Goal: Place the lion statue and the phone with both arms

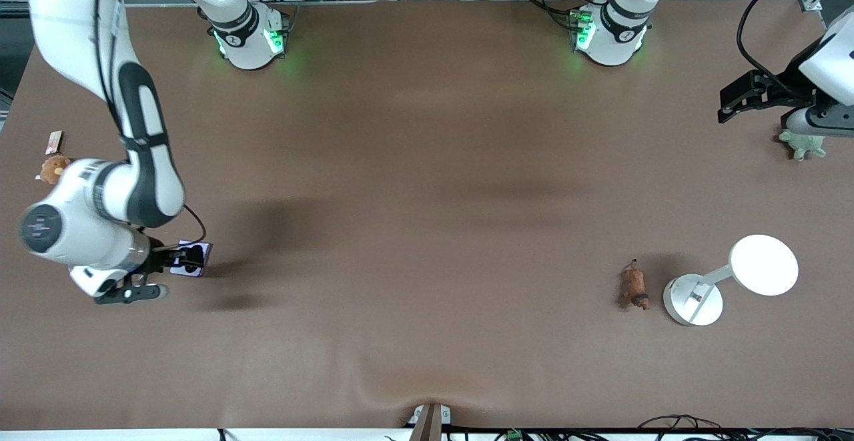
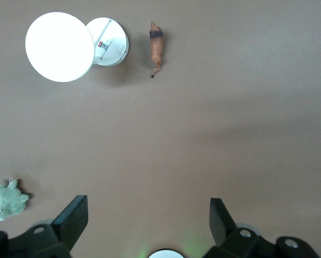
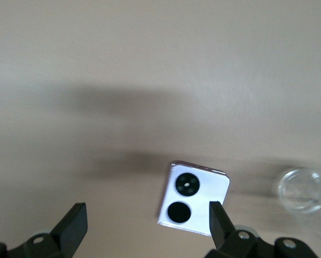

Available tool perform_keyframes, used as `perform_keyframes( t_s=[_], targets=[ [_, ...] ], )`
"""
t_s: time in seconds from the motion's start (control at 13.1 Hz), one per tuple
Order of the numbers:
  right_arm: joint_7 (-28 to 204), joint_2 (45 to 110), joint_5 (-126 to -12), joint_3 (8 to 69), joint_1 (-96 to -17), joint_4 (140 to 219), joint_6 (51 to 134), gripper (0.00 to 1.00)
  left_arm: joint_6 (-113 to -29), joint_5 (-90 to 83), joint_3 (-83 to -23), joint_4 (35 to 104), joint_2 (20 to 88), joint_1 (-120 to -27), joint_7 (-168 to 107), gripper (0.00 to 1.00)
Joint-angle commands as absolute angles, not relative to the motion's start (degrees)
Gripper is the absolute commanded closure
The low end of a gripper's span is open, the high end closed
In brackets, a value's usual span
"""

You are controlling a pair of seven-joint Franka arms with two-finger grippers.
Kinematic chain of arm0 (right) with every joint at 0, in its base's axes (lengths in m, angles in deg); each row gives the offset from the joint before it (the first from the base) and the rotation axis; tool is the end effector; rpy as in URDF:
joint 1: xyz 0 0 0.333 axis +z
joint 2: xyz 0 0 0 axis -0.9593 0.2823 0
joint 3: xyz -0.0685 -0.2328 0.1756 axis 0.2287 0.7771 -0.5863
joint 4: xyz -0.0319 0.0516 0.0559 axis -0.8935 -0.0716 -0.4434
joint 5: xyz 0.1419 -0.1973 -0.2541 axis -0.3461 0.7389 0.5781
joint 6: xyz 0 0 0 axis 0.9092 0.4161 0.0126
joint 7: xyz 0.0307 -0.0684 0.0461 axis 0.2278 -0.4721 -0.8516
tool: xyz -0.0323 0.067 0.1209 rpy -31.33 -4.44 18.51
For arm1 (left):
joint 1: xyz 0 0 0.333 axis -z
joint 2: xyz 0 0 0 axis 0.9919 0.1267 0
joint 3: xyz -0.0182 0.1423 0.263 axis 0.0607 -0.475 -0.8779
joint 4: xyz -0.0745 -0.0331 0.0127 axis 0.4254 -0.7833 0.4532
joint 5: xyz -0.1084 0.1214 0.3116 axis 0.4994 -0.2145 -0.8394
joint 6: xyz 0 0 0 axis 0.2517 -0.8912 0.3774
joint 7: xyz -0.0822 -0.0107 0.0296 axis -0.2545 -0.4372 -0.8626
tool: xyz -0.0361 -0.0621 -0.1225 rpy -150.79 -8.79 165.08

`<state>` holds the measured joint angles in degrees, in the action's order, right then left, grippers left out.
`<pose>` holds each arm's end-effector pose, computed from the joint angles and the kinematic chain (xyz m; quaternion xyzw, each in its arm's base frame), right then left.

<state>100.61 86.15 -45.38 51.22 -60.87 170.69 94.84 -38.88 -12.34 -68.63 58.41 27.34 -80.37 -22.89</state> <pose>0.6434 -0.0161 0.2997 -0.9970 -0.0728 0.0134 0.0220 0.4945 -0.0430 0.5913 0.9984 -0.0539 -0.0139 0.0006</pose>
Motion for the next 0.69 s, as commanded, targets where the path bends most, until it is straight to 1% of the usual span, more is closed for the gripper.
perform_keyframes(
  t_s=[0.0,0.08,0.15,0.23,0.31,0.38,0.46,0.54,0.61],
  targets=[
    [101.78,85.3,-45.13,50.94,-61.64,155.0,78.16,0.0,-38.5,-13.22,-68.45,56.84,28.0,-80.61,-22.67,0.0],
    [101.78,85.65,-45.04,51.11,-62.0,148.93,72.95,0.0,-38.5,-13.14,-68.45,56.84,28.43,-80.61,-22.76,0.0],
    [101.78,85.57,-45.04,51.12,-62.79,145.04,69.16,0.0,-38.5,-12.87,-68.45,56.84,28.44,-80.61,-22.67,0.0],
    [101.95,84.87,-45.39,51.12,-63.32,144.22,65.64,0.0,-38.5,-12.87,-68.45,56.84,28.52,-80.61,-22.67,0.0],
    [101.95,83.04,-46.09,50.33,-64.02,144.03,63.95,0.0,-38.5,-12.78,-68.45,56.84,28.52,-80.61,-22.67,0.0],
    [101.95,80.84,-46.1,48.58,-65.5,144.03,63.76,0.0,-38.5,-12.78,-68.45,56.84,28.52,-80.61,-22.67,0.0],
    [102.04,80.3,-46.01,46.39,-67.52,144.03,63.24,0.0,-38.5,-12.7,-68.45,56.84,28.61,-80.61,-22.67,0.0],
    [101.78,79.16,-45.49,44.72,-69.37,143.77,60.28,0.0,-38.5,-12.7,-68.45,56.84,28.61,-80.61,-22.76,0.0],
    [101.6,77.5,-45.31,44.79,-69.99,143.25,57.55,0.0,-38.5,-12.87,-68.45,56.84,28.61,-80.61,-22.76,0.0]
  ],
)
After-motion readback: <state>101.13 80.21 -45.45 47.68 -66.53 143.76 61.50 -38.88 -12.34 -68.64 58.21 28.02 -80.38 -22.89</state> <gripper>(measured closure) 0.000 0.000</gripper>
